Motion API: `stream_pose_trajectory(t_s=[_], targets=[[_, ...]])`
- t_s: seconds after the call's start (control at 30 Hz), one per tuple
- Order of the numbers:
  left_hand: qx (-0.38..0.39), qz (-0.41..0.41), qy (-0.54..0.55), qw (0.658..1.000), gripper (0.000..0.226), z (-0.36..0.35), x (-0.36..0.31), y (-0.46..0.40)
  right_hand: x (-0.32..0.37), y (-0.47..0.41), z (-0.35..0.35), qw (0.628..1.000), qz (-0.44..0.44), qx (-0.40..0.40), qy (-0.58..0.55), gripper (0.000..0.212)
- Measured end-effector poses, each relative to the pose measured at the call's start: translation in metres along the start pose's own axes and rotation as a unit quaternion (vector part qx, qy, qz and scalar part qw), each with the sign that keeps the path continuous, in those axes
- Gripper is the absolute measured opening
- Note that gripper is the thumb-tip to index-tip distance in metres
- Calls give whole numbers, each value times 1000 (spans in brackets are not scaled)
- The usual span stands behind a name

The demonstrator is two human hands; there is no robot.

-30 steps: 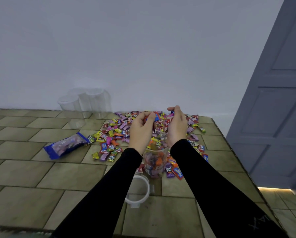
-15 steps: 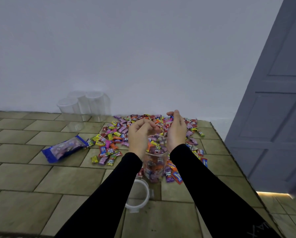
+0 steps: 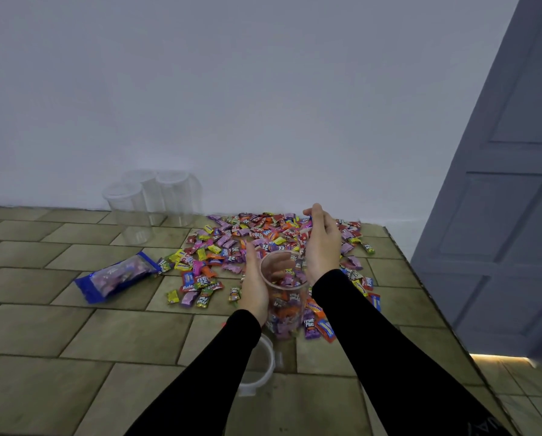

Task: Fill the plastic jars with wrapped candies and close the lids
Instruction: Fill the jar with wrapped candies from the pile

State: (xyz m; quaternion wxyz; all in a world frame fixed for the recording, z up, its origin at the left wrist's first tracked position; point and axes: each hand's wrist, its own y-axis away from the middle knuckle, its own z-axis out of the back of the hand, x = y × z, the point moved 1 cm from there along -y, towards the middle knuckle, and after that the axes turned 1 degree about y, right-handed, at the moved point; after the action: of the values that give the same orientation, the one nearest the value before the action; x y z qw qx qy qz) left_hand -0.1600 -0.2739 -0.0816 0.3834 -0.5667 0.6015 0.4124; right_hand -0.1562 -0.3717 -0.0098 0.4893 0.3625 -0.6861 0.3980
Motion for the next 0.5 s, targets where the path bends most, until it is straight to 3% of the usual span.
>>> stream_pose_trajectory(t_s=[0.33, 0.5], targets=[[-40, -19, 35, 998, 79, -4, 5, -4, -1, -1, 1, 998, -30, 24, -59, 26], [-41, -10, 43, 998, 75, -3, 6, -6, 0, 1, 2, 998, -18, 23, -64, 11]])
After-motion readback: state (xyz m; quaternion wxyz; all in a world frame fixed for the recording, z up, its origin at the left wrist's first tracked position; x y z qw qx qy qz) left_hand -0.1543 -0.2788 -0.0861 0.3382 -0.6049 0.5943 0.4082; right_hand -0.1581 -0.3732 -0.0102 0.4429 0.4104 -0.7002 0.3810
